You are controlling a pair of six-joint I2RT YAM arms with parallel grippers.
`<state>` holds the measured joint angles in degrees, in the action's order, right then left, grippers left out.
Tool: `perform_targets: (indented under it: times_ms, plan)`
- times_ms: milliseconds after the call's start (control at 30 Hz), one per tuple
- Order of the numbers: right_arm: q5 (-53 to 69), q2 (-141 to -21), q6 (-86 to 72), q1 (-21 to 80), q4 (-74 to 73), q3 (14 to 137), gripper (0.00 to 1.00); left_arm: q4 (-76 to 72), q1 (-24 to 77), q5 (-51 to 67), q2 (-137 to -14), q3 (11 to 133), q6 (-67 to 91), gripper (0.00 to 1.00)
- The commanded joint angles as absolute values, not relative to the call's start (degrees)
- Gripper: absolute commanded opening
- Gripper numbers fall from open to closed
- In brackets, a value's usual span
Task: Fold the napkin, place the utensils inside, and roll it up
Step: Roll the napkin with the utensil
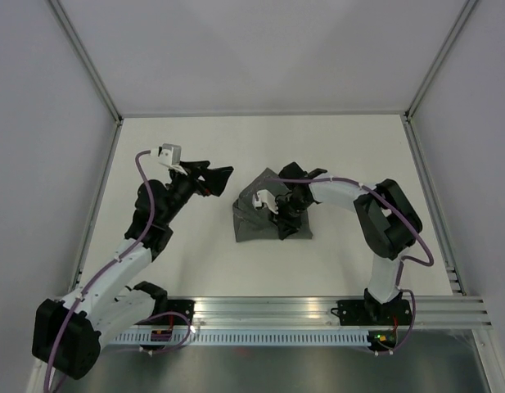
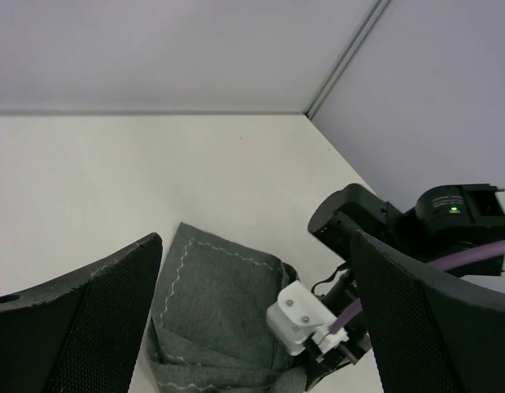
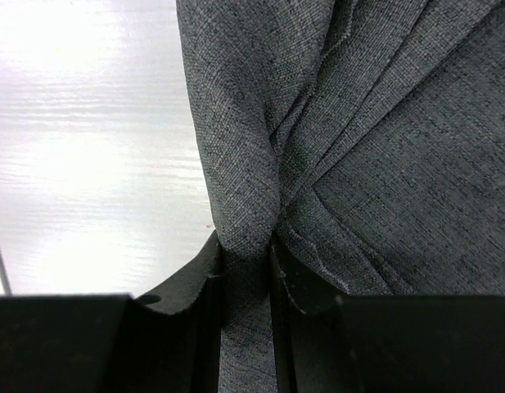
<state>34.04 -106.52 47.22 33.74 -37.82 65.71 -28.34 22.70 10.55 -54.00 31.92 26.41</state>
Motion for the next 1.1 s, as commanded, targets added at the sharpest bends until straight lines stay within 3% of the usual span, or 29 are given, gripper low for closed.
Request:
perform_targets:
  times_ms: [0, 100, 233, 367, 500, 1067]
  plan:
    - [34.5, -115.0, 50.9, 32.9, -45.2, 70.2, 0.0, -24.4, 24.9, 7.5, -52.0, 37.2, 19.6, 1.0]
    - [35.4, -120.1, 51.1, 32.3, -50.6, 76.3, 0.0, -32.3, 32.6, -3.2, -48.4, 31.9, 4.1, 1.0]
    - [37.2, -125.4, 50.4, 31.2, -55.9, 83.7, 0.0, -31.5, 38.3, -3.8, -47.5, 28.9, -13.7, 0.98]
    - [38.0, -130.8, 50.1, 30.1, -61.2, 88.8, 0.0, -31.9, 42.6, -4.8, -48.9, 26.9, -21.6, 0.96]
    - [37.5, -134.3, 49.6, 29.4, -63.1, 91.8, 0.0, -29.1, 50.7, -9.3, -55.4, 27.3, -34.0, 0.95]
    - [37.4, -138.8, 48.3, 27.0, -65.7, 95.5, 0.0, -15.4, 56.8, -0.3, -83.1, 38.0, -46.4, 0.98]
